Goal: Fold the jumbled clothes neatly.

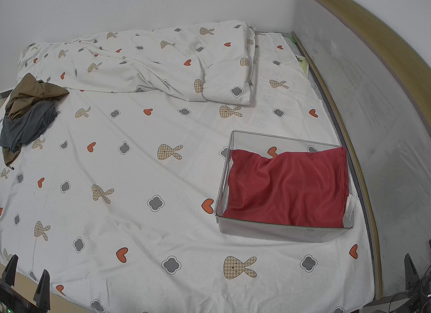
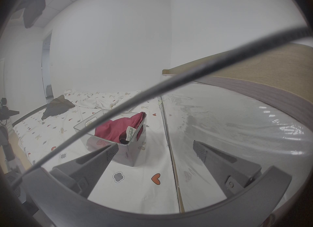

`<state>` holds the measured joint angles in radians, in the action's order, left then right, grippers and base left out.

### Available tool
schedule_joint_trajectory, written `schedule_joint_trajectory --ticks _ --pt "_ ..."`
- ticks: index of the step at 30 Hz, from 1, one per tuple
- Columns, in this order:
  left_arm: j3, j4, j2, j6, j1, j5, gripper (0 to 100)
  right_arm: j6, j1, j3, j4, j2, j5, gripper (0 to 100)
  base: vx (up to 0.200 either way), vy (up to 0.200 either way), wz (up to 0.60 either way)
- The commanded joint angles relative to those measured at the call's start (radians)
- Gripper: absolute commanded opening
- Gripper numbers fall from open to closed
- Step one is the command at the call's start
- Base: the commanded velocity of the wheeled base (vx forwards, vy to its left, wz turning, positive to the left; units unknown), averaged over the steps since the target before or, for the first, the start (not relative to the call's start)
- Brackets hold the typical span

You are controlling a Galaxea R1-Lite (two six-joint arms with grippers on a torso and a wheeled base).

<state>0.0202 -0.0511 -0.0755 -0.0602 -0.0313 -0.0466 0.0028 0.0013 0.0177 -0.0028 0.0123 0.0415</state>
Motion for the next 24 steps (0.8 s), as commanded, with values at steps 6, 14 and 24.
schedule_joint_trajectory --ticks 6,14,24 --pt "-0.016 0.068 0.063 0.082 0.024 0.094 100 -0.003 0.0 -0.018 0.0 -0.003 -0.005 100 0.0 0.0 0.0" --pt "-0.017 0.057 0.074 0.066 0.025 0.091 100 -0.004 0.002 -0.018 -0.002 -0.005 -0.032 100 0.0 0.0 0.0" --pt "-0.019 0.056 0.074 0.063 0.027 0.079 100 -0.003 0.0 -0.018 -0.002 -0.005 -0.032 100 0.0 0.0 0.0"
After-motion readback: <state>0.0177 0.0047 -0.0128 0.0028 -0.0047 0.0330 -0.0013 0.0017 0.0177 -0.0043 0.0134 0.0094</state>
